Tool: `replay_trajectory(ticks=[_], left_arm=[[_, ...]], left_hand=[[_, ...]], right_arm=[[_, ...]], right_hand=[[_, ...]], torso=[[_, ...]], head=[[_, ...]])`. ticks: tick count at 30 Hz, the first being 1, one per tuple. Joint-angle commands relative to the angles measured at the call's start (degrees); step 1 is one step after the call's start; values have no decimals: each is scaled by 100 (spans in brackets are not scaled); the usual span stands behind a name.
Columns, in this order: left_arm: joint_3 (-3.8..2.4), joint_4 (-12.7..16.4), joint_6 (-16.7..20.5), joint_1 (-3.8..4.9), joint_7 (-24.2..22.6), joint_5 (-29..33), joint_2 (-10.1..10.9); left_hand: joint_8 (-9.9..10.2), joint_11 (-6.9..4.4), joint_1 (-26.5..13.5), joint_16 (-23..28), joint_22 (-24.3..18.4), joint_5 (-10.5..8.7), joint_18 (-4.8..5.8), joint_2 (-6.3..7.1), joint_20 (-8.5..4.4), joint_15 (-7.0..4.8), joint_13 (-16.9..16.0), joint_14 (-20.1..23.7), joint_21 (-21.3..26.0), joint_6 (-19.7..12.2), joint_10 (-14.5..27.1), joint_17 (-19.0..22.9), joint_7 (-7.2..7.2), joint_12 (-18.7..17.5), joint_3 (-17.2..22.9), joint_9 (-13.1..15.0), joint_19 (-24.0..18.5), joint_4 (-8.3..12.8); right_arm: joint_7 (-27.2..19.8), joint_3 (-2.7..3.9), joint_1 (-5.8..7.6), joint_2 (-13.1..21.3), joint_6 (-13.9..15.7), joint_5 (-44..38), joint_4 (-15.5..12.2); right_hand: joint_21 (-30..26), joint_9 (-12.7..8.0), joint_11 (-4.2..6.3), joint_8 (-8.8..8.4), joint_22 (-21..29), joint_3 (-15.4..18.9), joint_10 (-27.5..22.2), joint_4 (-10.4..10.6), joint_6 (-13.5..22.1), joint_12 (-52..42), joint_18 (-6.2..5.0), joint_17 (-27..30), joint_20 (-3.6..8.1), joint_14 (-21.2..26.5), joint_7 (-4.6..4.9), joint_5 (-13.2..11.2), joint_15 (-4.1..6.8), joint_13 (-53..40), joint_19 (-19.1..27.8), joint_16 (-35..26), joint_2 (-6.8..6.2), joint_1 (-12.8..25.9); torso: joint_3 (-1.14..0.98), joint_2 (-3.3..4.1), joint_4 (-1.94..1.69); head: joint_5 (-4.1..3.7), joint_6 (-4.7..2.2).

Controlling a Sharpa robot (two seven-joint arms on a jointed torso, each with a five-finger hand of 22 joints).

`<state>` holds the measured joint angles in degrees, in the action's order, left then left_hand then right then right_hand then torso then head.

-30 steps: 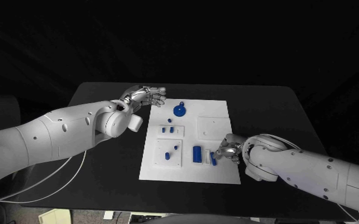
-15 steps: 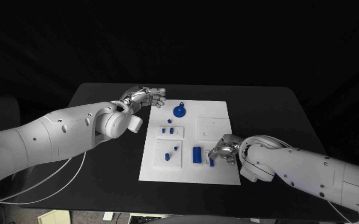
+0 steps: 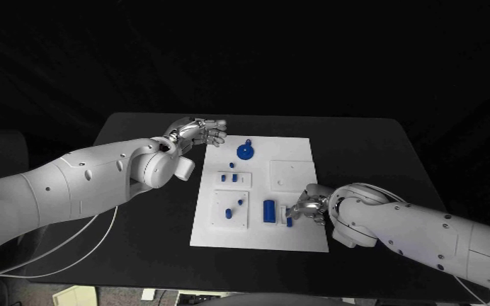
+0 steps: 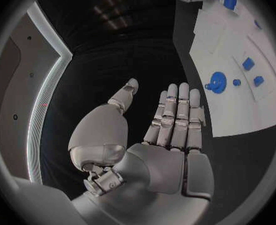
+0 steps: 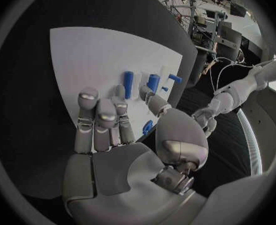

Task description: Assemble the parts on the task board

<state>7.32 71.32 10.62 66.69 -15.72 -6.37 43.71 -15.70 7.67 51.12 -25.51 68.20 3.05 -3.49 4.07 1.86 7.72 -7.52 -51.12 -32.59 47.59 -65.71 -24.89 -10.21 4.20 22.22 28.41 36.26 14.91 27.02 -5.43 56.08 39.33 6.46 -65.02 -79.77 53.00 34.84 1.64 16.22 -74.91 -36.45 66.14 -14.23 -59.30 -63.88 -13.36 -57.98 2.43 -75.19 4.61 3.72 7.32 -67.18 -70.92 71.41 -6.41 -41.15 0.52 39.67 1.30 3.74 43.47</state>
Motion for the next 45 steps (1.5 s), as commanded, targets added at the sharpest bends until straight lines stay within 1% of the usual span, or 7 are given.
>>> replay_trajectory(ticks=[1, 4, 6, 9, 21, 32, 45], left_arm=[[-4, 14, -101, 5, -32, 25, -19], [-4, 11, -104, 5, -30, 25, -24], [-4, 8, -107, 5, -29, 25, -26], [-4, 13, -104, 5, -24, 24, -18], [-4, -11, -114, 4, -20, 24, -37], [-4, -12, -116, 4, -16, 24, -34], [-4, -12, -110, 4, -13, 24, -28]], left_hand=[[-28, 17, -17, 22, 9, -9, -63, -28, 14, 0, 8, -31, 32, -13, -13, -10, 7, -16, 1, -7, 22, -38], [-28, 17, -17, 22, 10, -9, -62, -28, 14, 0, 9, -31, 33, -12, -14, -11, 7, -16, 1, -7, 22, -38], [-29, 16, -17, 23, 10, -9, -62, -29, 14, 0, 9, -31, 33, -11, -14, -12, 8, -15, 1, -7, 22, -39], [-29, 16, -18, 24, 11, -9, -62, -29, 15, 0, 9, -31, 34, -11, -14, -13, 8, -15, 1, -7, 22, -39], [-30, 15, -21, 28, 14, -9, -61, -31, 15, 0, 10, -32, 36, -10, -15, -17, 8, -15, 1, -8, 22, -44], [-31, 15, -20, 29, 15, -9, -61, -33, 14, 0, 10, -32, 37, -10, -15, -19, 8, -15, 2, -8, 22, -45], [-32, 14, -19, 33, 18, -9, -61, -31, 14, 0, 11, -33, 39, -10, -16, -23, 9, -15, 3, -9, 21, -46]], right_arm=[[205, -1, -2, -80, -450, -587, 92], [213, -13, -3, -181, -466, -655, 212], [206, -28, -4, -231, -453, -671, 269], [197, -37, -7, -275, -433, -722, 314], [200, -53, -8, -297, -494, -843, 400], [245, -91, -8, -302, -666, -1103, 367], [307, -115, -10, -256, -617, -1466, 406]], right_hand=[[-21, -4, 3, -24, -72, 32, 2, 69, -48, -18, -164, -10, 45, 6, 10, -91, 40, 5, 9, 14, -77, 119], [-20, 4, 6, -28, -78, 190, -6, 159, -43, -18, -164, -19, 43, 14, 7, -92, 43, 1, 17, 18, -71, 384], [-10, 25, 8, -30, -96, 491, -21, -56, -35, -24, -164, -35, 72, 32, -12, -84, 58, -10, 52, 27, 83, 534], [-14, 33, 20, -32, -92, 576, -22, -119, -39, -21, -164, -38, 80, 34, -7, -91, 58, -10, 58, 26, 160, 600], [-13, 50, 30, -32, -89, 381, -7, -235, -67, -20, -164, -40, 107, 28, -18, -90, 66, -9, 54, 25, 541, 269], [8, 60, 23, -36, -99, 39, 2, -239, -85, -22, -164, -40, 86, 22, -12, -91, 56, -12, 54, 24, 483, -220], [14, 63, 19, -36, -99, 19, 6, -226, -92, -22, -164, -40, 67, 20, -8, -92, 50, -11, 51, 24, 440, -241]], torso=[[-1, 1, 7], [-2, 1, -1], [-4, 3, -7], [-7, 3, -14], [6, 4, -2], [1, -1, -1], [-2, -1, 2]], head=[[-6, 2], [-9, 4], [-12, 10], [-11, 19], [-11, 47], [-15, 68], [-14, 69]])
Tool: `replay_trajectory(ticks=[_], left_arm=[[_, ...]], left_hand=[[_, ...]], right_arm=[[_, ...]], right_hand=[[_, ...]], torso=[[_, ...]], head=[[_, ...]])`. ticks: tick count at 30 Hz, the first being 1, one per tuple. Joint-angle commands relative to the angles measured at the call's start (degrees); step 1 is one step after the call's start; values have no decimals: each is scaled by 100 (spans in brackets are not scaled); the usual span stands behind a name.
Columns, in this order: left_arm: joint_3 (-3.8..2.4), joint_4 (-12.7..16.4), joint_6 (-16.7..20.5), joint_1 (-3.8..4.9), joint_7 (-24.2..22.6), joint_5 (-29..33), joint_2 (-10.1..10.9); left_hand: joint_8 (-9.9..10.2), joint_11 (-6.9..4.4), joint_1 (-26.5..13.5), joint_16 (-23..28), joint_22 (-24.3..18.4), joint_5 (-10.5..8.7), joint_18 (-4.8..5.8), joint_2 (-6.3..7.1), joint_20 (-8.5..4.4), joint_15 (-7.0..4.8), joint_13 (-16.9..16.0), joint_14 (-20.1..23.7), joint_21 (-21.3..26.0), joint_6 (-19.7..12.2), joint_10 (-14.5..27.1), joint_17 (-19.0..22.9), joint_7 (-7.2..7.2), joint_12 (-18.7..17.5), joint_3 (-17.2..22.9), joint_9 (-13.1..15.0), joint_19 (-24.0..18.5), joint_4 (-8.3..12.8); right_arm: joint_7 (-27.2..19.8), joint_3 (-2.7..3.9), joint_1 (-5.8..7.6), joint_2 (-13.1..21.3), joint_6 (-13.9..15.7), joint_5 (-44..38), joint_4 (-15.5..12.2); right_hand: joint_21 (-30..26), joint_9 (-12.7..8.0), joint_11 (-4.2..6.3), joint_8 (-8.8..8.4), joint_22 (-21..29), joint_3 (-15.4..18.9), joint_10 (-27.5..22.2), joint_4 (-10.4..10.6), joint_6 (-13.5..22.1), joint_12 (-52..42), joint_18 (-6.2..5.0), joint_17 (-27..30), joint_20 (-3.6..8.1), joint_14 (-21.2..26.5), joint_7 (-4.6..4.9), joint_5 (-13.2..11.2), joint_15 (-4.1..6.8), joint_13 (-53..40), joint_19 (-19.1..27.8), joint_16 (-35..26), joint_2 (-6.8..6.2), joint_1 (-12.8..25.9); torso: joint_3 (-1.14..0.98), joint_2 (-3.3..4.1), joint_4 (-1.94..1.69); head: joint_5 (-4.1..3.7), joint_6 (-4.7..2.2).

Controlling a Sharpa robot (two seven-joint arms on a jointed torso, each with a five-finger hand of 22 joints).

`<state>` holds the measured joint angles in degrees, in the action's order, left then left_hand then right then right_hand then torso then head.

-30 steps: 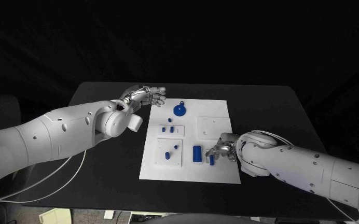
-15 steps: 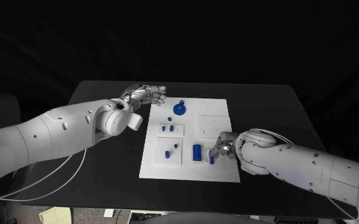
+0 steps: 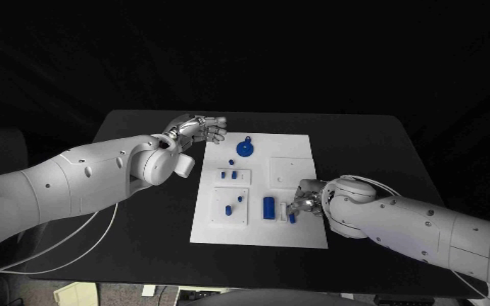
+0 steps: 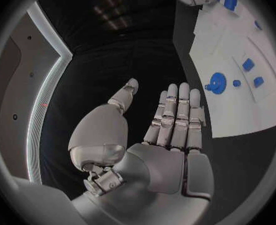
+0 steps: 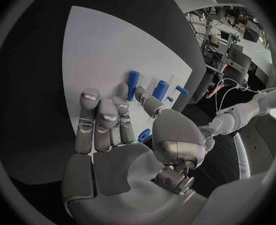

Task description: Assemble the parts on the task board

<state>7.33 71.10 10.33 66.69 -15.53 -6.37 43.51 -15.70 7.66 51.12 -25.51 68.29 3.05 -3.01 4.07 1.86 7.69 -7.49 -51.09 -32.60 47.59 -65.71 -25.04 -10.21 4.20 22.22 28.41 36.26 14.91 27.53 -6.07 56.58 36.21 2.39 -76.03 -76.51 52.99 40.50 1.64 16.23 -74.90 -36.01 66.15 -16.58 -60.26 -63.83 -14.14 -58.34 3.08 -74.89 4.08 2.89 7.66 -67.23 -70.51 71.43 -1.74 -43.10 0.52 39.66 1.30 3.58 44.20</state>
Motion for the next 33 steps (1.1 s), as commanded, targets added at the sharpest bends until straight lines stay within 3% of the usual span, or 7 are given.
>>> replay_trajectory(ticks=[1, 14, 16, 21, 26, 33], left_arm=[[-4, 11, -81, 4, -32, 24, -7], [-4, 12, -72, 4, -29, 23, 0], [-4, 15, -73, 4, -28, 23, 3], [-3, 20, -69, 4, -27, 23, 6], [-3, 22, -68, 4, -26, 23, 6], [-3, 25, -69, 5, -26, 23, 8]], left_hand=[[-32, 14, -19, 33, 10, -9, -109, -31, 14, 3, 8, -36, 40, -10, -16, -9, 9, -15, 3, -9, 21, -46], [-33, 14, -19, 37, 13, -9, -109, -29, 14, 3, 9, -37, 42, -9, -17, -13, 9, -15, 3, -10, 21, -47], [-33, 14, -19, 38, 13, -9, -108, -29, 14, 3, 9, -37, 43, -9, -17, -14, 10, -15, 3, -10, 21, -47], [-34, 14, -18, 39, 14, -9, -108, -28, 14, 3, 9, -37, 43, -9, -17, -15, 10, -15, 3, -11, 21, -47], [-34, 14, -19, 40, 15, -9, -108, -26, 14, 3, 9, -37, 44, -9, -17, -16, 10, -15, 3, -11, 21, -47], [-34, 14, -19, 42, 16, -10, -108, -24, 14, 3, 10, -37, 46, -9, -17, -18, 10, -16, 2, -11, 21, -47]], right_arm=[[260, -51, -60, 63, -206, -385, 78], [307, -51, -59, 175, -183, -744, 43], [350, -51, -59, 172, -229, -1184, 25], [498, -51, -59, 159, -352, -1920, -12], [541, -86, -59, 162, -448, -2213, -100], [567, -158, -60, 193, -698, -2126, -220]], right_hand=[[15, -503, 18, -38, -99, -25, 6, 10, 4, -27, -86, -4, 1, -11, 45, -8, 16, -6, 10, 22, -28, -45], [15, -504, 14, -48, -92, -40, 9, 33, 4, -22, -86, -1, -24, -14, 49, -8, 12, -4, 3, 19, -154, 14], [12, -507, 11, -55, -89, -48, 6, 36, 9, -19, -86, 2, -28, -13, 52, -4, 10, -3, 4, 15, -233, 29], [-30, -522, -12, -107, -65, -153, -48, 153, 82, 19, -86, 30, -42, -3, 77, -9, -8, 8, 25, -33, -622, 97], [-120, -585, -121, -310, -34, -280, -218, 388, 464, 74, -86, 69, -66, 53, 196, -8, -108, 6, 99, -126, -1018, 142], [-138, -635, -202, -393, -44, -391, -285, 436, 620, 51, -86, 60, -77, 72, 275, -7, -185, -11, 121, -136, -1166, -52]], torso=[[-2, 0, 0], [-2, 0, 0], [-2, 0, 1], [0, -1, 1], [0, 0, 3], [1, 0, -2]], head=[[2, -4], [-4, -23], [-5, -25], [-7, -32], [-15, -37], [-30, -37]])
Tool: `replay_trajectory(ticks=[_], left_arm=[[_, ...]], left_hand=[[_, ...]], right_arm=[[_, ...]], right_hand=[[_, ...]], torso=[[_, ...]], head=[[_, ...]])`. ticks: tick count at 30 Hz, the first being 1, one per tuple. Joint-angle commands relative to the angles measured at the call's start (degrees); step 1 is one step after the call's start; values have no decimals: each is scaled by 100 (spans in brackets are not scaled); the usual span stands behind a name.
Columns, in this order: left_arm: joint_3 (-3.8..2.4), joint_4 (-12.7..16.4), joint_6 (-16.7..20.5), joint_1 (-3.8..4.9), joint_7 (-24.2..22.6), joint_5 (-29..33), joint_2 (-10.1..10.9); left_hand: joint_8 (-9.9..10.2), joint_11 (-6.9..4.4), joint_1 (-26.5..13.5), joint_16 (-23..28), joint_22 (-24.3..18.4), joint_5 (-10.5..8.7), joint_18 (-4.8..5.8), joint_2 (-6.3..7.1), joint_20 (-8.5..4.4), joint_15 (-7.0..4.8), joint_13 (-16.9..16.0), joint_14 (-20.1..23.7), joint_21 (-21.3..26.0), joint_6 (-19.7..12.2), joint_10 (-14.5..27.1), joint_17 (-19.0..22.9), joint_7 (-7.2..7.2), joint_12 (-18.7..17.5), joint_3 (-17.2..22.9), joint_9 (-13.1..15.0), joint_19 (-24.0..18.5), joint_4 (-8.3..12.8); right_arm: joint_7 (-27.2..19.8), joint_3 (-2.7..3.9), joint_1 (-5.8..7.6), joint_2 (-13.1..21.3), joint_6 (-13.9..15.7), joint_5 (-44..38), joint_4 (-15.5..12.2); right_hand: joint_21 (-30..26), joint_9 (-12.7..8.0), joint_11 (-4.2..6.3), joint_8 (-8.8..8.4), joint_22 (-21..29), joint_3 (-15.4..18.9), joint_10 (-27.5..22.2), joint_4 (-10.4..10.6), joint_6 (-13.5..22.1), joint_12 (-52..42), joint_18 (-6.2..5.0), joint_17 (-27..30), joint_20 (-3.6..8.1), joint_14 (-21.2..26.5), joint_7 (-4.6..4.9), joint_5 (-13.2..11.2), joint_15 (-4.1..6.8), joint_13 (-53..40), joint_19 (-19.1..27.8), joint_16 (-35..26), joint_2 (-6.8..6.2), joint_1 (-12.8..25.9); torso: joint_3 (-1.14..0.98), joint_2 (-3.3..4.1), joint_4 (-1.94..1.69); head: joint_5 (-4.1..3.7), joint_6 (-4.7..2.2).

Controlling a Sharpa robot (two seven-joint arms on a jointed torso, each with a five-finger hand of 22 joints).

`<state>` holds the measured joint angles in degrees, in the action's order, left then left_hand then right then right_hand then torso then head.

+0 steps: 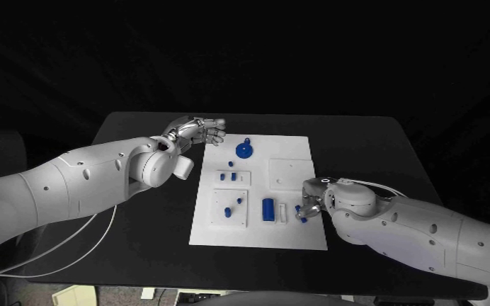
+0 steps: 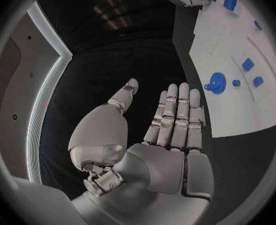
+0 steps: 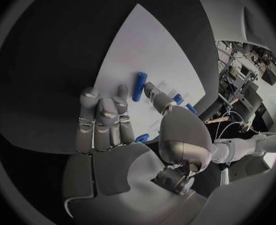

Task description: Assemble the parts on the task board

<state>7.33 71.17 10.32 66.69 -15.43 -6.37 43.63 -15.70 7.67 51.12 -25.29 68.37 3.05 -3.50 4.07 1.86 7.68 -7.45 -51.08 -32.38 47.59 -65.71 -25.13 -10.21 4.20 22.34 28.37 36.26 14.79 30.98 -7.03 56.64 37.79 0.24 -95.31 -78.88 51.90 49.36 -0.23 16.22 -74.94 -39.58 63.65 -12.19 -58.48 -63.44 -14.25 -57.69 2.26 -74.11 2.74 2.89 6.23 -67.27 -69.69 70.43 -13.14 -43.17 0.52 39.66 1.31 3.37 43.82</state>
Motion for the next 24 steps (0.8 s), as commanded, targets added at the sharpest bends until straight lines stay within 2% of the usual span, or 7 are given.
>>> replay_trajectory(ticks=[1, 10, 13, 17, 19, 21, 24], left_arm=[[-3, 18, -70, 5, -35, 23, -3], [-3, 15, -76, 5, -33, 23, -5], [-3, 13, -81, 5, -33, 23, -11], [-3, 12, -87, 5, -31, 23, -13], [-3, 10, -86, 5, -32, 23, -13], [-3, 11, -90, 5, -31, 23, -13], [-3, 11, -93, 5, -30, 23, -18]], left_hand=[[-34, 13, -19, 20, 8, -9, -58, -23, 14, 4, 6, -38, 24, -9, -17, -9, 10, -16, -10, -8, 21, -36], [-34, 13, -19, 22, 10, -9, -58, -23, 14, 4, 7, -39, 26, -10, -17, -12, 10, -16, -10, -9, 21, -36], [-34, 13, -19, 23, 11, -9, -58, -23, 14, 4, 7, -39, 26, -10, -17, -13, 10, -16, -10, -9, 21, -37], [-34, 12, -19, 24, 12, -9, -58, -24, 14, 4, 7, -39, 27, -10, -16, -14, 10, -16, -9, -9, 21, -37], [-34, 12, -18, 24, 12, -9, -58, -25, 14, 4, 8, -39, 27, -10, -16, -14, 10, -16, -9, -9, 21, -38], [-34, 12, -18, 25, 13, -9, -58, -25, 14, 4, 8, -39, 27, -11, -16, -15, 10, -17, -8, -10, 21, -38], [-34, 12, -18, 26, 13, -9, -58, -25, 14, 4, 8, -40, 28, -11, -16, -16, 10, -17, -8, -10, 21, -38]], right_arm=[[222, -67, -67, 36, -490, -196, 8], [208, -89, -117, 15, -420, -165, -20], [197, -89, -135, -13, -376, -166, 5], [150, -92, -182, -74, -309, -189, 88], [126, -92, -200, -96, -302, -188, 132], [98, -92, -224, -122, -255, -182, 189], [46, -92, -240, -152, -186, -158, 245]], right_hand=[[-29, -1517, -14, -379, -42, -45, -39, -5, 422, 9, -75, -6, 3, -3, 407, -8, -42, -7, 41, -37, -22, -73], [-15, -1496, 16, -306, -64, -115, -32, -134, 307, -23, -75, -17, -6, -12, 375, -8, -17, -6, 36, -29, 96, -346], [-2, -1489, 31, -283, -70, -207, -8, -221, 266, -41, -75, -23, 6, -33, 359, -8, -2, -6, 15, -15, 243, -541], [23, -1483, 60, -233, -85, -345, 44, -449, 172, -72, -75, -31, 12, -69, 328, 4, 23, 2, -9, 2, 609, -902], [28, -1492, 67, -224, -92, -442, 58, -460, 140, -78, -75, -32, 4, -76, 320, 28, 27, 8, 0, 1, 722, -1068], [36, -1510, 70, -214, -101, -574, 78, -454, 97, -84, -74, -32, -19, -82, 316, 85, 27, 18, 11, 1, 822, -1206], [54, -1528, 73, -202, -108, -637, 101, -450, 51, -92, -75, -35, -49, -90, 312, 181, 28, 27, 9, 4, 854, -1212]], torso=[[2, 0, -2], [1, 1, -4], [1, 2, -4], [0, 3, -7], [0, 3, -7], [1, 2, -4], [1, 3, -5]], head=[[-11, 2], [-26, 0], [-29, 2], [-28, 4], [-28, 4], [-28, 11], [-28, 12]])
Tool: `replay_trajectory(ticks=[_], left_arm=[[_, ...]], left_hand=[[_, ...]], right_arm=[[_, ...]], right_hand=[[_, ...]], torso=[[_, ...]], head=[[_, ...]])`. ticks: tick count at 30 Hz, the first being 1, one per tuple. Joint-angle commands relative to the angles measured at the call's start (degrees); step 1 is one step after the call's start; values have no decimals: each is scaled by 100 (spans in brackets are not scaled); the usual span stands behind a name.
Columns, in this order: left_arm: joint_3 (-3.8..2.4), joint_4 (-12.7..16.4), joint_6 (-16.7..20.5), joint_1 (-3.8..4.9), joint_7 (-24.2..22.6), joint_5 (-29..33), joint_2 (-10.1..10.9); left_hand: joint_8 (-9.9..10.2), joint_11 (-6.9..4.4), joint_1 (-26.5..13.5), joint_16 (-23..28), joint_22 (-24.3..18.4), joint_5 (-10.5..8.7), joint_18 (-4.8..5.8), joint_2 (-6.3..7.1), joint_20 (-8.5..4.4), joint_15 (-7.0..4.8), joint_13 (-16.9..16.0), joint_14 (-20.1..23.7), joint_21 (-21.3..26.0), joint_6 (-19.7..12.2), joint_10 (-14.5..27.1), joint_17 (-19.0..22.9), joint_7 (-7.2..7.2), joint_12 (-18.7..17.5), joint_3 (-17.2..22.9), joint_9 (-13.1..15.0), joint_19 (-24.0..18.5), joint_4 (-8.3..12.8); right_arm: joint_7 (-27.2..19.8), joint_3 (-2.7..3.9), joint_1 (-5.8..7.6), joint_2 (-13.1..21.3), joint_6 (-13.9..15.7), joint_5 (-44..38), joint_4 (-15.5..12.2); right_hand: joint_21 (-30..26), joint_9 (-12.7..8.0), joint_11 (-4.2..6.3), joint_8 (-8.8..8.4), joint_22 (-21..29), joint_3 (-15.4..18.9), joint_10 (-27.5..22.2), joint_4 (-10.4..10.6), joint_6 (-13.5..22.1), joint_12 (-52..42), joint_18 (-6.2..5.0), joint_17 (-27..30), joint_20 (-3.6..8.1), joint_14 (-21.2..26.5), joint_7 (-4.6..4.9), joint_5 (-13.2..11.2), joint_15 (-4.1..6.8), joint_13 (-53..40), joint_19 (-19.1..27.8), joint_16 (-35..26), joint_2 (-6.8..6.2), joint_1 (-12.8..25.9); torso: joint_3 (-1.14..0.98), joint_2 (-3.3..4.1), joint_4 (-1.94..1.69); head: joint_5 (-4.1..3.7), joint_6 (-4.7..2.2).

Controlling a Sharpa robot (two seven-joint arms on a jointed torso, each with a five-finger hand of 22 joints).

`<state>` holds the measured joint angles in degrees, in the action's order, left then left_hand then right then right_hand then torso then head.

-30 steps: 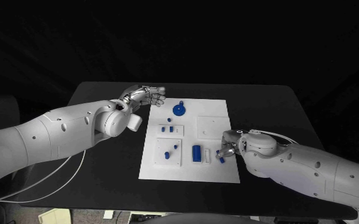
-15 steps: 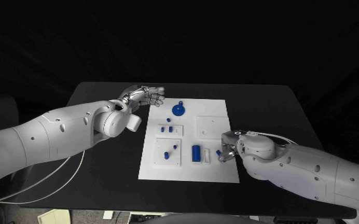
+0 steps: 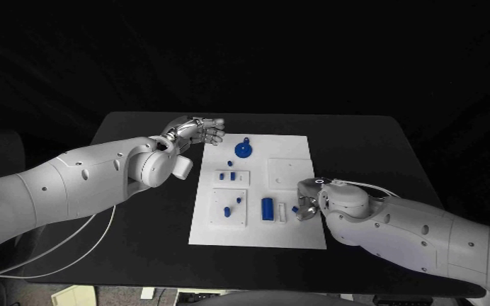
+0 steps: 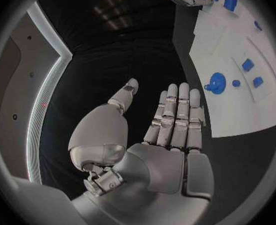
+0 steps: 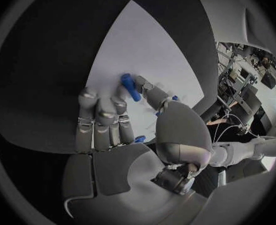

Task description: Assemble the parts on the task board

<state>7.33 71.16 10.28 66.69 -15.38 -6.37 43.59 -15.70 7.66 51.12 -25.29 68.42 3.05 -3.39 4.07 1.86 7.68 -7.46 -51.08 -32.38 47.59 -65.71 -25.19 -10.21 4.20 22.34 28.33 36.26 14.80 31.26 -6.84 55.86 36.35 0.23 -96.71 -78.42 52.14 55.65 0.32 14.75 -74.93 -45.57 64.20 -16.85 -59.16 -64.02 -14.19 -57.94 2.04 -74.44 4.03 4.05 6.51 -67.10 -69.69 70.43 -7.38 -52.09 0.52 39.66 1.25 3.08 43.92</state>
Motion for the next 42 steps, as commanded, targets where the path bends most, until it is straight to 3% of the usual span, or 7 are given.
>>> replay_trajectory(ticks=[1, 12, 17, 18, 20, 29, 42], left_arm=[[-4, 11, -86, 4, -35, 23, -14], [-4, 4, -93, 4, -34, 22, -13], [-4, 4, -96, 4, -31, 21, -2], [-4, 1, -98, 4, -27, 21, -3], [-4, 2, -96, 4, -27, 19, -1], [-4, 4, -100, 4, -27, 18, 1], [-4, 7, -98, 4, -23, 17, -2]], left_hand=[[-34, 12, -18, 26, 9, -9, -69, -26, 14, 5, 9, -40, 28, -11, -16, -10, 10, -17, -8, -5, 21, -38], [-34, 13, -17, 29, 11, -9, -69, -28, 14, 4, 10, -41, 30, -13, -17, -13, 9, -17, -6, -6, 22, -40], [-34, 13, -16, 30, 13, -9, -69, -29, 14, 4, 10, -41, 31, -13, -17, -15, 9, -16, -6, -7, 22, -40], [-35, 13, -15, 30, 13, -9, -69, -29, 13, 4, 10, -42, 31, -13, -17, -15, 9, -16, -5, -7, 22, -40], [-35, 12, -14, 31, 13, -9, -69, -29, 13, 4, 10, -42, 31, -13, -17, -16, 9, -16, -5, -7, 22, -40], [-36, 13, -13, 33, 15, -9, -69, -29, 13, 4, 11, -43, 33, -12, -19, -19, 9, -16, -5, -8, 22, -40], [-37, 13, -12, 37, 19, -9, -69, -26, 13, 4, 12, -44, 35, -12, -19, -24, 10, -16, -5, -8, 22, -40]], right_arm=[[8, -111, -164, -13, -166, -18, 208], [-185, -103, -163, 100, 195, 1112, 240], [-340, -20, -158, 239, 427, 2184, 139], [-403, 17, -153, 277, 509, 2409, 94], [-455, 47, -145, 313, 629, 2647, 36], [-706, 138, -102, 394, 1192, 3455, -219], [-691, 144, -100, 342, 1246, 3899, -270]], right_hand=[[37, -2162, 20, -51, -111, -33, 55, 16, 103, -39, -81, -12, -36, -61, 179, 104, 1, 12, 5, 6, 279, -289], [93, -2198, 72, 12, -108, -78, 165, 18, -65, -65, -81, -33, -46, -87, 126, 356, 45, 44, -42, 42, 434, -174], [110, -2217, 82, 19, -103, -27, 180, 18, -90, -67, -81, -44, -37, -85, 116, 507, 57, 51, -57, 56, 451, -71], [121, -2229, 84, 21, -99, 141, 184, 19, -94, -70, -81, -50, -33, -85, 112, 802, 61, 53, -68, 63, 374, 92], [126, -2235, 82, 23, -96, 287, 184, 47, -99, -70, -81, -51, -34, -86, 114, 904, 60, 53, -77, 64, 279, 219], [107, -2265, 102, 27, -74, 664, 190, 93, -126, -73, -81, -55, 6, -84, 98, 808, 82, 56, -94, 61, 144, 481], [92, -2280, 108, 23, -65, 731, 189, 120, -130, -72, -81, -58, 27, -79, 92, 842, 91, 57, -99, 58, 174, 528]], torso=[[0, 3, 0], [1, 1, -1], [4, -4, 4], [3, -2, 7], [3, -2, 6], [0, 3, 3], [3, 1, 3]], head=[[1, 3], [16, 12], [28, 18], [32, 22], [31, 19], [27, 6], [23, 5]])
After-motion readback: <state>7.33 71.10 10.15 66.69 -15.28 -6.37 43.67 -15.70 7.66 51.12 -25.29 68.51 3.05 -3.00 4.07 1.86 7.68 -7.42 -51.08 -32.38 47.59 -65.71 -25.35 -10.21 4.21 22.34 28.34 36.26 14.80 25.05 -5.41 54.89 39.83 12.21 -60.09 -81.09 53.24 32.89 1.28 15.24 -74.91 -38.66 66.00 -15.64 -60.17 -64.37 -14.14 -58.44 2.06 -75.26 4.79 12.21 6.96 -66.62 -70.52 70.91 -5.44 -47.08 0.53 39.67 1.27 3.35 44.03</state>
